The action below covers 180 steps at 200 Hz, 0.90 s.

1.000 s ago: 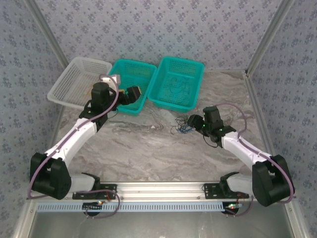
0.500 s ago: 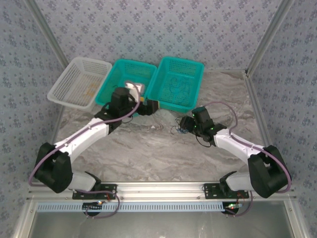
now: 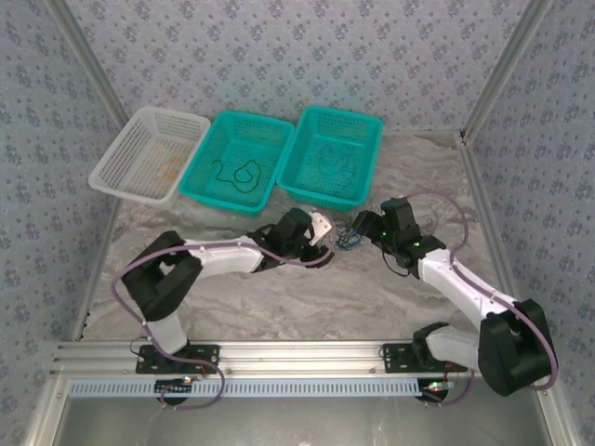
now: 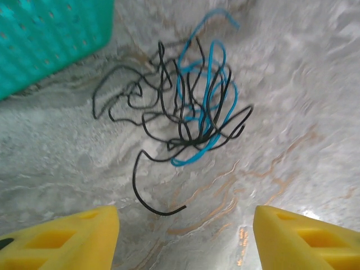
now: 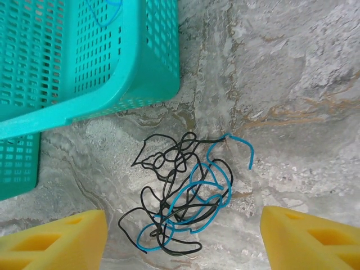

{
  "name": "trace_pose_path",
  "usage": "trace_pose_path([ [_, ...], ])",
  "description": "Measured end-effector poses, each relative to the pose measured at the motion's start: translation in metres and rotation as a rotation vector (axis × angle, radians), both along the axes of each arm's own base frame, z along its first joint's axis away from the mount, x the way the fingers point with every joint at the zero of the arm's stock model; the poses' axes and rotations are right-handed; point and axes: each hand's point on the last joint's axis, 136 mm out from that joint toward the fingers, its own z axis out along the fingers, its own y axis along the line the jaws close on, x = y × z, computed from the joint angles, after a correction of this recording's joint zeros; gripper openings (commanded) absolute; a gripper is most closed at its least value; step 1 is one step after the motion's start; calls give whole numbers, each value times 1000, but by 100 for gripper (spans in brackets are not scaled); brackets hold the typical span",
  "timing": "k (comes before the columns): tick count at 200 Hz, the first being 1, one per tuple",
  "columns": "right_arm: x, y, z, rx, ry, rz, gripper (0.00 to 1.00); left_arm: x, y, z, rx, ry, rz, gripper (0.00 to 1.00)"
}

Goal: Untangle the cables

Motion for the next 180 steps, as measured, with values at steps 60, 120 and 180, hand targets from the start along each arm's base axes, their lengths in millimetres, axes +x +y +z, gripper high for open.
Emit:
trace_pose_path([
  [60, -6, -8, 2, -4, 7, -11, 79, 3, -16, -36, 118, -137, -24, 55],
  [120, -10, -9, -5, -12, 27, -11, 80, 20, -24, -37, 144, -244, 11, 47],
  [180, -10, -10, -5, -15, 28, -11, 80, 26, -31, -29, 120, -275, 11, 36],
])
